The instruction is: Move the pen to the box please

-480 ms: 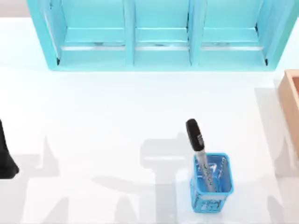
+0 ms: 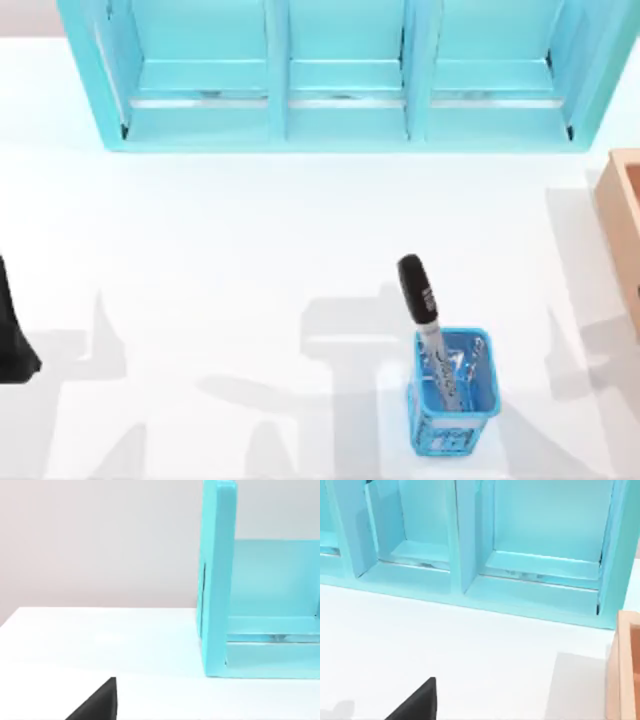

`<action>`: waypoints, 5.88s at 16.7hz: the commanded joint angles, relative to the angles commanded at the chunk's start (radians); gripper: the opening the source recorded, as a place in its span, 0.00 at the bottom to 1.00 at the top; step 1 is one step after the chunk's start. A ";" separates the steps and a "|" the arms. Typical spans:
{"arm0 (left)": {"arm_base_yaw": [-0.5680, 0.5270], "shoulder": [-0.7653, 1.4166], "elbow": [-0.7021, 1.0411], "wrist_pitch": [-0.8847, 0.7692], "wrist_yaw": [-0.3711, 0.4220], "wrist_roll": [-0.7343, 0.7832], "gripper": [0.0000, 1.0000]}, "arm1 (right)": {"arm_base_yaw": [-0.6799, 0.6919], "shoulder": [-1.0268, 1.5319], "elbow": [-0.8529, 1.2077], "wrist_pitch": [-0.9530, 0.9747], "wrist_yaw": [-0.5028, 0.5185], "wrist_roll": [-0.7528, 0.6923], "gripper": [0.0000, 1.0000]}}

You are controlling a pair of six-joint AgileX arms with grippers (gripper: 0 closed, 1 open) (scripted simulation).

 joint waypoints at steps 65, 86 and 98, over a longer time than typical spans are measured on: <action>0.000 0.000 0.000 0.000 0.000 0.000 1.00 | 0.327 1.189 0.421 0.264 -0.288 -0.050 0.00; 0.000 0.000 0.000 0.000 0.000 0.000 1.00 | -0.228 0.798 0.744 -0.693 -0.649 -0.477 0.00; 0.000 0.000 0.000 0.000 0.000 0.000 1.00 | -0.428 1.110 1.320 -1.103 -0.080 -0.492 0.00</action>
